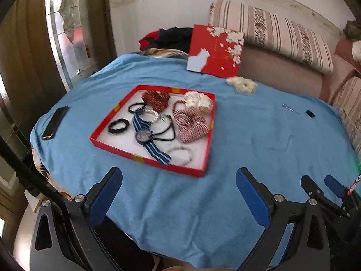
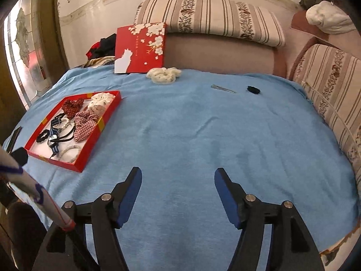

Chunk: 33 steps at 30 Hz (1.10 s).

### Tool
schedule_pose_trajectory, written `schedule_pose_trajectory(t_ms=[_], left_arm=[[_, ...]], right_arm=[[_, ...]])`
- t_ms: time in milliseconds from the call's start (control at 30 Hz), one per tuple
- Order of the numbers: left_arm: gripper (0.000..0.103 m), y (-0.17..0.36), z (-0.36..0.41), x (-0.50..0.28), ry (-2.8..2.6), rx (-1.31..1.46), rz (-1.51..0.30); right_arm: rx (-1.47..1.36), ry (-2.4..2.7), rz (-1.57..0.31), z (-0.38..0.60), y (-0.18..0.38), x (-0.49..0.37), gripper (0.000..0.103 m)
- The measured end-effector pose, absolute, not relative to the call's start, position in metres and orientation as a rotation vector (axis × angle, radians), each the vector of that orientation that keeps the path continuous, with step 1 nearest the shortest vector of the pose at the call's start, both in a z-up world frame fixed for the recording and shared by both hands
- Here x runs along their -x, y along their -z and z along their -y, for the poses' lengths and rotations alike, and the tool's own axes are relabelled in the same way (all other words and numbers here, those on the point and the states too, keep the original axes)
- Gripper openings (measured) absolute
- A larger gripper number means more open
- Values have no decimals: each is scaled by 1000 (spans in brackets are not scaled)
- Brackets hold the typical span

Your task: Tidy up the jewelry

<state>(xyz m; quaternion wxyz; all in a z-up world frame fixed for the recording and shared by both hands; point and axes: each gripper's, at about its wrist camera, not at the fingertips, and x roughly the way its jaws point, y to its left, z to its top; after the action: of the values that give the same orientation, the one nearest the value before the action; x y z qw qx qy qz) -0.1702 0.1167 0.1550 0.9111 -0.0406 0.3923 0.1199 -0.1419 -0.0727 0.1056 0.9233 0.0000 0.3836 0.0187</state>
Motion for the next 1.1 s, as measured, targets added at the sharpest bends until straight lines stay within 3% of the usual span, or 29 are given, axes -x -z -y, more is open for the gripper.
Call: schedule_pose_trajectory(t_ms=[1100], left_arm=[[100,-124,-112,161,-182,50,-912]], right_arm=[[98,-35,-857,49,-85,137,76]])
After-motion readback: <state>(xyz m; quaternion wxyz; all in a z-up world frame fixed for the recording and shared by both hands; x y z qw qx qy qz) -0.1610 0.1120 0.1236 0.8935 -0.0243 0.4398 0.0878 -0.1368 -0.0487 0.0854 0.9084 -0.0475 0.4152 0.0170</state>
